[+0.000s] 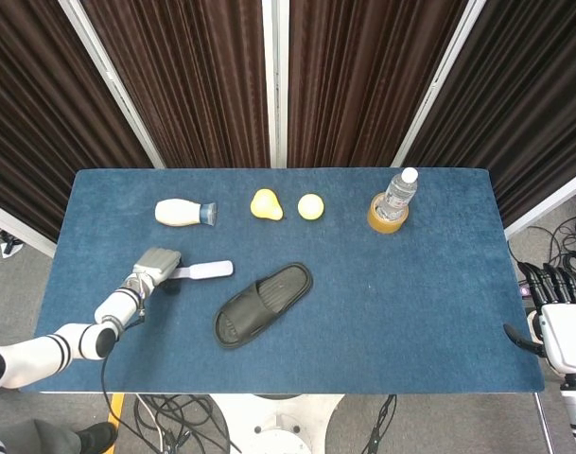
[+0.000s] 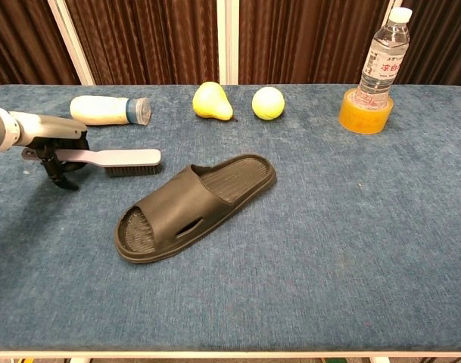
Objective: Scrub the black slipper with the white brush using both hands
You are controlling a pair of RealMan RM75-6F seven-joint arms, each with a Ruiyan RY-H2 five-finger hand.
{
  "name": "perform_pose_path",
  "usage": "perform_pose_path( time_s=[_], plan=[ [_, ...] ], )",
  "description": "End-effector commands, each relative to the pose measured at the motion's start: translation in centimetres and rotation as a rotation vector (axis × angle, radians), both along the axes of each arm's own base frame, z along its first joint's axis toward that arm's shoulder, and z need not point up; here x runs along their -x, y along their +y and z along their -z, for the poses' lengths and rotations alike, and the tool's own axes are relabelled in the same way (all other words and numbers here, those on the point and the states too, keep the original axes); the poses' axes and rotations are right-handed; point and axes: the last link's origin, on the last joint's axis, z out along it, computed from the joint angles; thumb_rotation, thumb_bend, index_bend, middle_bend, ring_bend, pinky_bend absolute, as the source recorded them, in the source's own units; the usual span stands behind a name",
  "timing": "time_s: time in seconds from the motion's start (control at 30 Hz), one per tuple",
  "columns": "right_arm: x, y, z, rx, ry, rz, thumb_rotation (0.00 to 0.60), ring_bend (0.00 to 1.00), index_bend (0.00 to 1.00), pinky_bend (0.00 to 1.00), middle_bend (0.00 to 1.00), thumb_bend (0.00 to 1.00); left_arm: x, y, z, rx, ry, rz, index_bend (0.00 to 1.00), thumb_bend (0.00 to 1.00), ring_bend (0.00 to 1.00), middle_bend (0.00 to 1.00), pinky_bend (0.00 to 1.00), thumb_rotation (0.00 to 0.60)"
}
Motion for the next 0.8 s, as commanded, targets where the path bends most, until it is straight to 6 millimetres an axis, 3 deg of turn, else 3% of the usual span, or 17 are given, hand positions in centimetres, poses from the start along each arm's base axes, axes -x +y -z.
perform_pose_path(
  time_s=[0.03, 0.17, 0.37, 0.5, 0.6, 0.8],
  plan=[
    [0.0, 0.0, 0.1, -0.002, 0.001, 0.001, 0.6, 0.0, 0.0, 0.0, 0.1, 0.11, 0.2, 0.0, 0.2, -0.049, -0.039, -0.005, 0.95, 0.41, 0.92, 1.0, 0.97, 0.6],
    [-0.1, 0.1, 0.1, -0.003, 0.002, 0.002, 0.6, 0.0, 0.0, 0.0, 0.1, 0.11, 0.2, 0.0, -0.1, -0.163, -0.136, 0.015, 1.0, 0.46, 1.0, 1.0, 1.0, 0.6],
    [-0.5, -0.1, 0.4, -0.021, 0.007, -0.007, 0.6, 0.0, 0.0, 0.0, 0.1, 0.11, -0.1, -0.6, -1.5, -0.314, -0.436, 0.042, 1.0, 0.51, 1.0, 1.0, 1.0, 0.6],
    [-1.6, -1.1, 1.4, -0.089, 0.016, -0.045, 0.6, 0.0, 0.0, 0.0, 0.1, 0.11, -0.3, -1.5, -2.6, -0.377, -0.576, 0.156, 1.0, 0.54, 1.0, 1.0, 1.0, 0.6],
    [-3.3, -2.6, 2.9, -0.185, 0.001, -0.109, 0.6, 0.0, 0.0, 0.0, 0.11, 0.11, -0.7, -2.9, -3.1, -0.383, -0.633, 0.26, 1.0, 0.54, 1.0, 1.0, 1.0, 0.6],
    [-9.5, -7.7, 7.4, -0.434, 0.005, -0.289, 0.6, 0.0, 0.0, 0.0, 0.11, 0.11, -0.9, -6.6, -3.0, -0.345, -0.582, 0.484, 1.0, 0.54, 1.0, 1.0, 1.0, 0.6]
  ],
)
